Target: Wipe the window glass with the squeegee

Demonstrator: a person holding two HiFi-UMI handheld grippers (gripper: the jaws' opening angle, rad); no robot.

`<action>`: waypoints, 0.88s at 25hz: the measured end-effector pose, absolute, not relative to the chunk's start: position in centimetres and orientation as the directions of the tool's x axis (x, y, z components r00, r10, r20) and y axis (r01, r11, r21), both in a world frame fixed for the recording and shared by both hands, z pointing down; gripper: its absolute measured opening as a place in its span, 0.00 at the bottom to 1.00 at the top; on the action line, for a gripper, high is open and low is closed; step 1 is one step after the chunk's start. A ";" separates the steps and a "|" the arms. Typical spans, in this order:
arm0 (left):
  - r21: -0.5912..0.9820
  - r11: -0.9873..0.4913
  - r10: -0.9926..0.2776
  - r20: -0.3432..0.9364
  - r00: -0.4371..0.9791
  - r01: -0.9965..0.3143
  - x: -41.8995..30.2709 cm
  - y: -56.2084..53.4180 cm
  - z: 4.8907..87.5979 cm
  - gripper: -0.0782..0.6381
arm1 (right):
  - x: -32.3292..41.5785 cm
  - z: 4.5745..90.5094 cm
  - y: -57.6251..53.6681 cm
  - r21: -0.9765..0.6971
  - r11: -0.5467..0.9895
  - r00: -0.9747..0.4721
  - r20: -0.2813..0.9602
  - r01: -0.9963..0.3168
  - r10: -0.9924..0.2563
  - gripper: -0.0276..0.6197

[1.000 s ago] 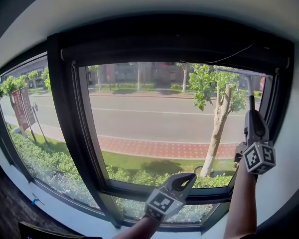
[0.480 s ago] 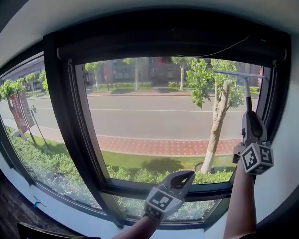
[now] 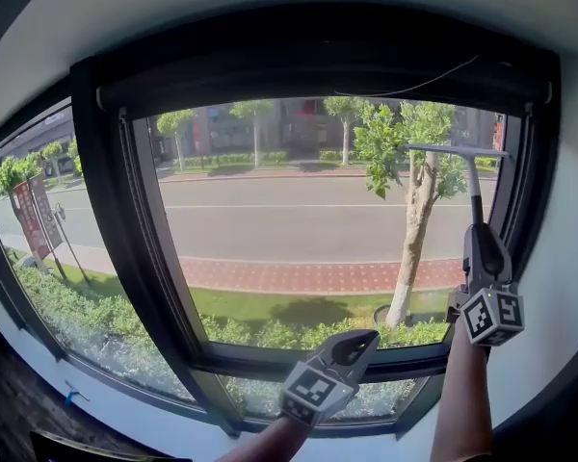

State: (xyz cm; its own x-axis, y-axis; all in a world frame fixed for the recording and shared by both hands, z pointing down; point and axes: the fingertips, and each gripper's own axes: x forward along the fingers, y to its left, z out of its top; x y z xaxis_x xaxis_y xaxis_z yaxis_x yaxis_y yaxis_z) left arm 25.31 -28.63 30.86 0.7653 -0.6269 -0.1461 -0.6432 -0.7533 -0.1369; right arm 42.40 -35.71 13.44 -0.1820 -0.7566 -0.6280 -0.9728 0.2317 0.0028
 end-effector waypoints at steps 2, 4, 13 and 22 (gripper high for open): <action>-0.136 -0.759 -0.622 -0.139 0.771 -0.637 25.6 -28.6 31.2 0.11 | 42.4 14.0 -35.7 0.001 0.233 -0.182 -0.625 -0.973 -0.759 0.20; -0.140 -0.764 -0.616 -0.132 0.777 -0.629 25.8 -28.6 31.6 0.11 | 42.4 14.7 -35.6 -0.003 0.234 -0.181 -0.622 -0.972 -0.762 0.20; -0.131 -0.776 -0.603 -0.128 0.787 -0.617 25.9 -28.5 32.4 0.11 | 42.4 17.9 -35.9 -0.040 0.255 -0.183 -0.591 -0.966 -0.785 0.19; -0.117 -0.785 -0.597 -0.119 0.793 -0.609 26.1 -28.6 33.4 0.11 | 42.4 19.9 -35.9 -0.018 0.234 -0.181 -0.574 -0.972 -0.799 0.19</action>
State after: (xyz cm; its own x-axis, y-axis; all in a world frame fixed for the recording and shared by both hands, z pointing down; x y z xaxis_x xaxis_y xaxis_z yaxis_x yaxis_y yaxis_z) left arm 26.09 -28.57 33.36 0.7932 -0.5973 -0.1187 -0.6085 -0.7849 -0.1171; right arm 42.37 -35.89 19.89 -0.1813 -0.7986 -0.5739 -0.9721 0.2339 -0.0185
